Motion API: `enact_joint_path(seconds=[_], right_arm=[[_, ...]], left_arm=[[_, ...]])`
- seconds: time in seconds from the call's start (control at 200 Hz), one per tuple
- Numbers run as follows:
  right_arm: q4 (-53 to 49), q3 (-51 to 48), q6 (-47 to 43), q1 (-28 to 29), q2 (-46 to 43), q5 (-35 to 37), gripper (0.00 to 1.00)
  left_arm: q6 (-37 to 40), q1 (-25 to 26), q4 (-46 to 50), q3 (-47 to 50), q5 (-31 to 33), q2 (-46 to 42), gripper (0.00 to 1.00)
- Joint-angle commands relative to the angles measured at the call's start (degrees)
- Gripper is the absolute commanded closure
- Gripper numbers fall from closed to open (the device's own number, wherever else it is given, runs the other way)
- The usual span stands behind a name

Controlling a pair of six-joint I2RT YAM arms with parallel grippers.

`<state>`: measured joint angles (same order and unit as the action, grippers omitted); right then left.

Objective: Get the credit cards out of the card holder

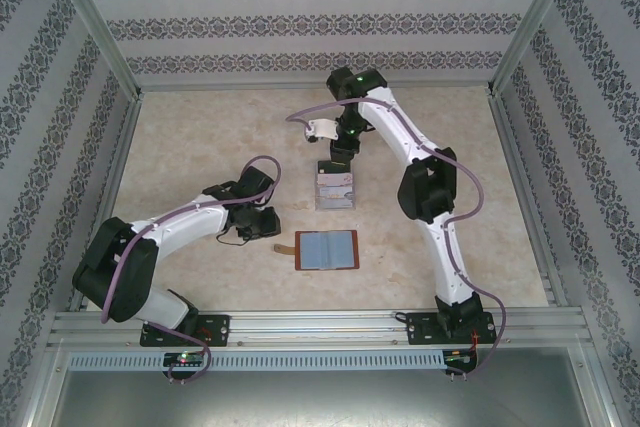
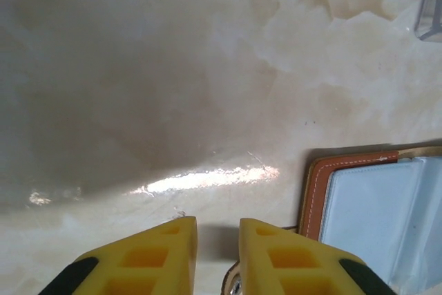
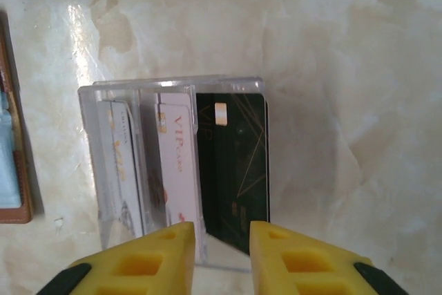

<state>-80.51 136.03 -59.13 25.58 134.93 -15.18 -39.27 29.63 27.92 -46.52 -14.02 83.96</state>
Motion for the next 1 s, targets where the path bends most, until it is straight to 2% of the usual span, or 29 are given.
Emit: enact_joint_path(seconds=[0.0, 0.08, 0.15, 0.22, 0.25, 0.32, 0.39, 0.61, 0.864, 0.994], right_arm=[[5.4, -6.5, 4.3, -1.0, -7.1, 0.4, 0.64], [12.3, -14.6, 7.2, -1.5, -12.3, 0.2, 0.56], [19.1, -22.8, 10.0, -1.9, -17.2, 0.1, 0.48], [24.4, -30.4, 12.2, -2.4, -21.8, -0.1, 0.28], [25.9, -32.9, 13.1, -2.6, -23.6, -0.3, 0.18], [29.1, -38.8, 15.4, -3.0, -27.4, -0.4, 0.03], [32.2, -44.1, 18.0, -3.3, -31.3, -0.1, 0.02], [46.8, -64.9, 28.4, -4.2, -44.5, 5.1, 0.02], [62.7, -84.6, 40.8, -7.4, -55.5, 17.2, 0.02], [74.5, -93.8, 48.2, -11.4, -59.2, 18.2, 0.02]], left_arm=[[3.1, -1.3, 2.3, -1.6, 2.8, -1.4, 0.70], [4.3, -1.9, 2.4, -1.4, 4.2, -2.2, 0.52], [5.4, -2.4, 2.8, -1.4, 5.8, -2.6, 0.40], [6.5, -2.8, 3.1, -1.6, 7.1, -3.0, 0.31], [6.9, -2.9, 3.0, -1.6, 7.5, -3.1, 0.23], [7.8, -3.4, 2.7, -1.6, 7.8, -3.1, 0.11], [8.3, -3.9, 2.3, -1.6, 8.2, -3.3, 0.01], [12.0, -6.6, 1.8, -1.6, 11.2, -3.7, 0.00], [18.3, -11.3, 3.1, -0.9, 22.8, -6.1, 0.00], [22.0, -15.6, -0.7, 1.8, 26.5, -8.8, 0.00]])
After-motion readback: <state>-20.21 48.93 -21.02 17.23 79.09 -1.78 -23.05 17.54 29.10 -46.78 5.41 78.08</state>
